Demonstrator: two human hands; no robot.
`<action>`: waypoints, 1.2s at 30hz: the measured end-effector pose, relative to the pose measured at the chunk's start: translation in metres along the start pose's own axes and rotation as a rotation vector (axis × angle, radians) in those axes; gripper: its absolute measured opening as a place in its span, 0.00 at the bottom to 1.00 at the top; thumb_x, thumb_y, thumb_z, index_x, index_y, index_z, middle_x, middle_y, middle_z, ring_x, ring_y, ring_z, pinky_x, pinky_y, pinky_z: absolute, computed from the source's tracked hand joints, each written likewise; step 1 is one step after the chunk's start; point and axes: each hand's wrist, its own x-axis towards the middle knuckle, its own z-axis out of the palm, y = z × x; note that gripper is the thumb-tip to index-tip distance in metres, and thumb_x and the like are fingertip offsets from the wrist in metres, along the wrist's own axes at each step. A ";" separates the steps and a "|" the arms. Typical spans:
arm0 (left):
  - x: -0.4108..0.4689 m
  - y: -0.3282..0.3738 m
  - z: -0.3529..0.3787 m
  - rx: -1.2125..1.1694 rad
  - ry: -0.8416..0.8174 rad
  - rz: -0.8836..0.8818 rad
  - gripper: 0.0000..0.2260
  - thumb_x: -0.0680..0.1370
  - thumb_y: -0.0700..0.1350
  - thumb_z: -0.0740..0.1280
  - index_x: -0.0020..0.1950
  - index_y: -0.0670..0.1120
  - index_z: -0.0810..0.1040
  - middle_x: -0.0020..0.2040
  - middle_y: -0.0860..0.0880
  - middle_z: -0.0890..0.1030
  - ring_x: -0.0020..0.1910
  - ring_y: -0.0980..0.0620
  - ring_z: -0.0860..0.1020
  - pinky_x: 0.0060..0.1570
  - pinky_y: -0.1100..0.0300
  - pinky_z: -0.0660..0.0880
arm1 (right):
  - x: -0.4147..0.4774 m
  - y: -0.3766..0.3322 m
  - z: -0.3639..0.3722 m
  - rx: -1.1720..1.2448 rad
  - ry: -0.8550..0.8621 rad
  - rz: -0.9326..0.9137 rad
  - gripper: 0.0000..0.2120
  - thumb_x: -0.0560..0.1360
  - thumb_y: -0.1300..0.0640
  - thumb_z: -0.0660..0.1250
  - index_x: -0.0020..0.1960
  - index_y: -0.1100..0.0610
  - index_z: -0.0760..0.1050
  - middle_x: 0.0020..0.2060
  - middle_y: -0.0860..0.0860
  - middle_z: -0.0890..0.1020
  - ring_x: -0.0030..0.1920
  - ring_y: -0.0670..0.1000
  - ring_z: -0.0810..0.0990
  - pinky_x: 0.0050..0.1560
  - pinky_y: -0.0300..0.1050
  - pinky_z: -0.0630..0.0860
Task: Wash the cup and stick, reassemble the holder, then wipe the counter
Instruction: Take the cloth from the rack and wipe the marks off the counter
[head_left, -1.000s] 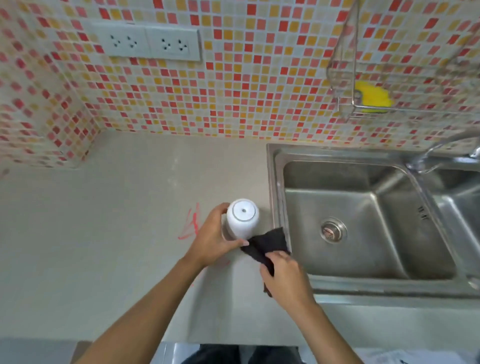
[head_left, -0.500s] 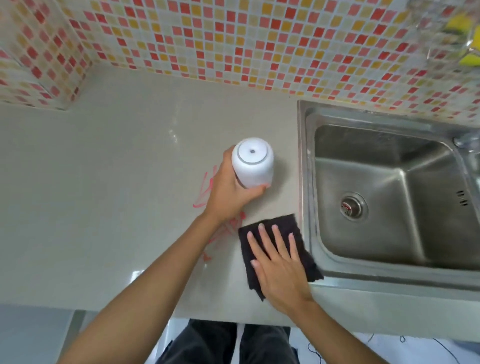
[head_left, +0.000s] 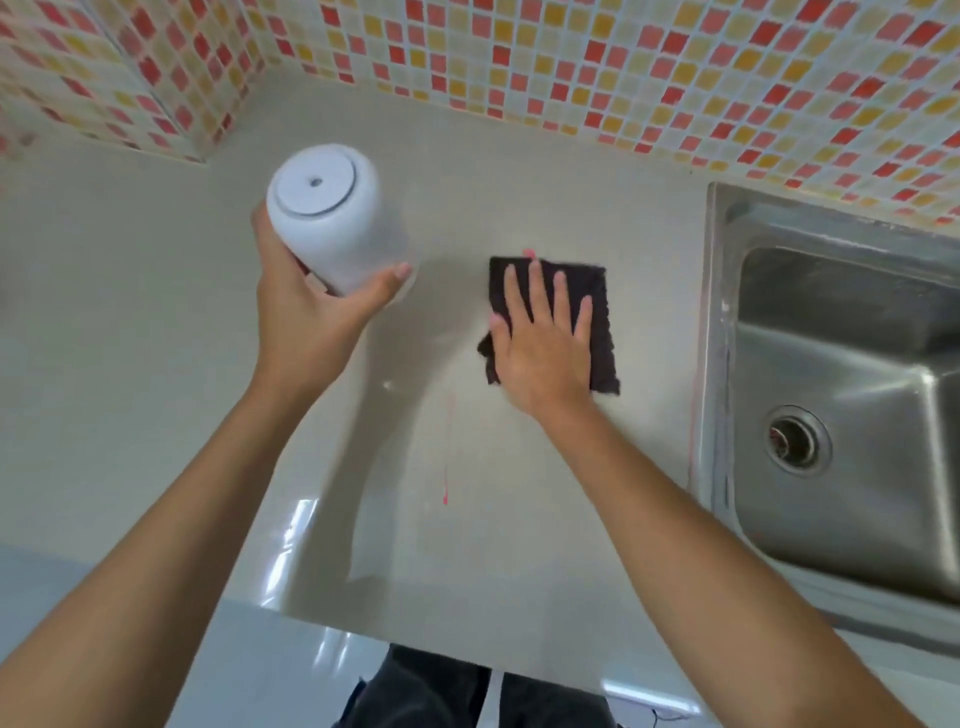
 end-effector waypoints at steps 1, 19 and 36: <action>0.001 -0.001 -0.005 -0.001 0.013 -0.007 0.42 0.69 0.49 0.78 0.75 0.43 0.57 0.71 0.49 0.70 0.68 0.58 0.71 0.65 0.64 0.71 | -0.032 -0.004 0.002 0.000 0.019 -0.013 0.27 0.81 0.43 0.44 0.78 0.49 0.46 0.78 0.52 0.50 0.77 0.57 0.48 0.73 0.64 0.47; 0.000 -0.031 -0.022 -0.022 0.100 -0.066 0.38 0.71 0.43 0.77 0.74 0.43 0.58 0.69 0.51 0.72 0.65 0.60 0.74 0.58 0.65 0.75 | 0.135 -0.026 -0.002 0.043 -0.011 0.077 0.27 0.82 0.44 0.40 0.78 0.52 0.42 0.78 0.53 0.45 0.77 0.57 0.43 0.75 0.59 0.42; 0.013 -0.025 -0.011 -0.040 0.175 -0.044 0.38 0.72 0.43 0.76 0.74 0.41 0.57 0.69 0.48 0.71 0.65 0.59 0.74 0.58 0.68 0.73 | 0.118 -0.050 -0.009 0.021 0.002 -0.065 0.32 0.78 0.34 0.41 0.78 0.48 0.47 0.78 0.51 0.50 0.77 0.57 0.44 0.73 0.65 0.43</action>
